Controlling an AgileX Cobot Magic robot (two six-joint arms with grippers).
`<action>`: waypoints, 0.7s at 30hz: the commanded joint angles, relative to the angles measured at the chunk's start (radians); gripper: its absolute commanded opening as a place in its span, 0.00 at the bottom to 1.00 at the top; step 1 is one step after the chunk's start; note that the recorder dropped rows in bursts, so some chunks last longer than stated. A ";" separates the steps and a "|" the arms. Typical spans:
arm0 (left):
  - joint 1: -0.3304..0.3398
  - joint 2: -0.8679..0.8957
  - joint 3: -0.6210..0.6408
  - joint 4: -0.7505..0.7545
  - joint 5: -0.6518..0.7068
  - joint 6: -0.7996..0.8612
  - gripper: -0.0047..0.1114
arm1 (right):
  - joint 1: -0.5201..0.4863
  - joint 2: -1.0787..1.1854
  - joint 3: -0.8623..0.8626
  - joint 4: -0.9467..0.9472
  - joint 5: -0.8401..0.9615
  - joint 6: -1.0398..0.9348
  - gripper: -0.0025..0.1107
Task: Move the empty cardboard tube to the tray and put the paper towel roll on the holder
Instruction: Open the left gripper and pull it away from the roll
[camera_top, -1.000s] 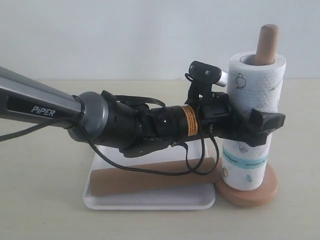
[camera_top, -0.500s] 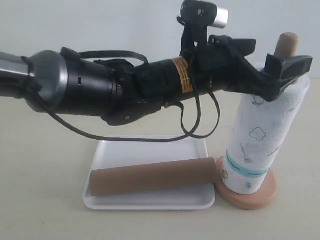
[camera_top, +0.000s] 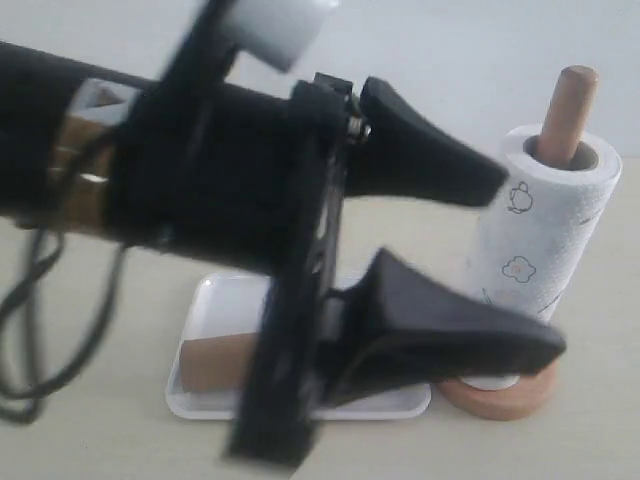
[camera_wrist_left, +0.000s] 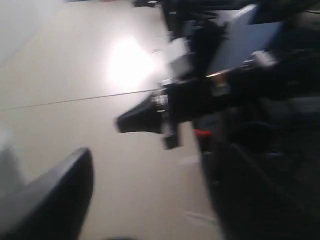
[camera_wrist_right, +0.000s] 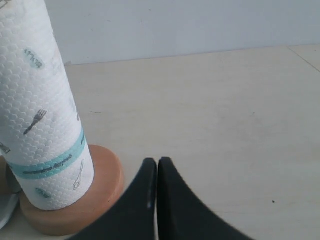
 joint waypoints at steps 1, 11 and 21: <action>0.034 -0.160 0.014 0.097 -0.326 -0.073 0.21 | -0.007 -0.005 -0.001 0.000 -0.010 -0.002 0.02; 0.034 -0.324 0.014 0.097 -0.412 -0.069 0.08 | -0.007 -0.005 -0.001 0.000 -0.010 -0.002 0.02; 0.034 -0.348 0.014 0.097 -0.412 -0.069 0.08 | -0.007 -0.005 -0.001 0.000 -0.010 -0.002 0.02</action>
